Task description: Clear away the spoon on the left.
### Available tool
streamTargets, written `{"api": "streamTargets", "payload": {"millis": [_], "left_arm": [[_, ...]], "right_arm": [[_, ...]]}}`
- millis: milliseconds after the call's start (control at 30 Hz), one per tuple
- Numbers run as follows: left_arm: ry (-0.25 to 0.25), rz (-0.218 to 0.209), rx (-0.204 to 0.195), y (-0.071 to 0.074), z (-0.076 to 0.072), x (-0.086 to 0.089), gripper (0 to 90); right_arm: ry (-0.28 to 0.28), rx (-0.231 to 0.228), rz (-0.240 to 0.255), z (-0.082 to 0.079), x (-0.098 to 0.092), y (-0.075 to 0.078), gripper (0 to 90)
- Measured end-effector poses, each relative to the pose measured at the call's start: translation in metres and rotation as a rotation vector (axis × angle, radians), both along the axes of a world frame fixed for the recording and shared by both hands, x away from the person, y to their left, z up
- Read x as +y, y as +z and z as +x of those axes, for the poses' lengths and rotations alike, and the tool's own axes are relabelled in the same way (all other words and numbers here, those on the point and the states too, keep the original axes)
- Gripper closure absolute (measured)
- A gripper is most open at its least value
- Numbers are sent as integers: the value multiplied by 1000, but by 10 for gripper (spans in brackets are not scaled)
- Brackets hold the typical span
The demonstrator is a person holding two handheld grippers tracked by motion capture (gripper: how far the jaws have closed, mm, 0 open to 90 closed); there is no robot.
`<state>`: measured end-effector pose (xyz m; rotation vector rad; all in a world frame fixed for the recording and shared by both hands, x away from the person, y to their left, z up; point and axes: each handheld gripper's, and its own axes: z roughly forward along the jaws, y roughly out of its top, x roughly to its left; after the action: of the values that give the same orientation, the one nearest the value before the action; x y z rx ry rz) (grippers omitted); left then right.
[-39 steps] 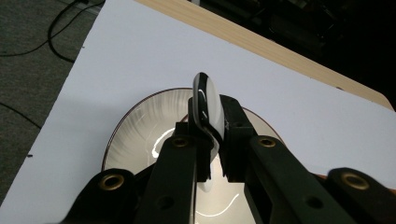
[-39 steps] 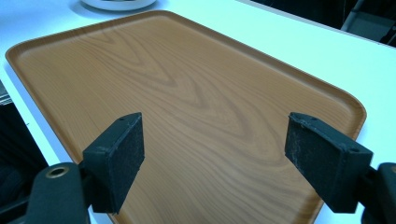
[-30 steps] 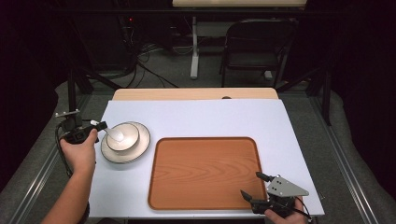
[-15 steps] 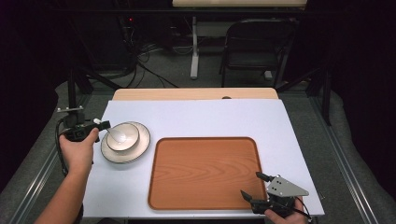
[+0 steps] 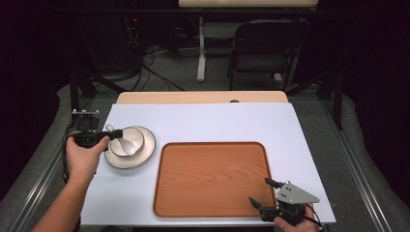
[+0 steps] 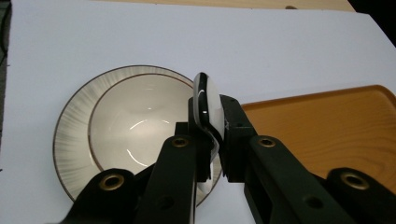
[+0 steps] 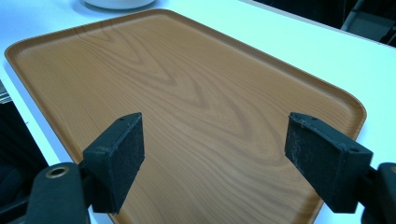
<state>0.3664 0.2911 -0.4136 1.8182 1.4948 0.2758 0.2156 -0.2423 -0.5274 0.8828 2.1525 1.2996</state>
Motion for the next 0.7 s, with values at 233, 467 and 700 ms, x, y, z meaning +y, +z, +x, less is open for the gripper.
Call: {"api": "streamTargets", "payload": {"millis": [233, 467, 700], "left_arm": [[-66, 10, 11, 6, -3, -15, 845], [-141, 18, 31, 8, -5, -32, 845], [-219, 25, 54, 7, -8, -51, 845]], "right_arm": [[1, -1, 0, 0, 0, 0, 199], [-1, -5, 0, 0, 0, 0, 200], [-1, -9, 2, -1, 0, 0, 200]]}}
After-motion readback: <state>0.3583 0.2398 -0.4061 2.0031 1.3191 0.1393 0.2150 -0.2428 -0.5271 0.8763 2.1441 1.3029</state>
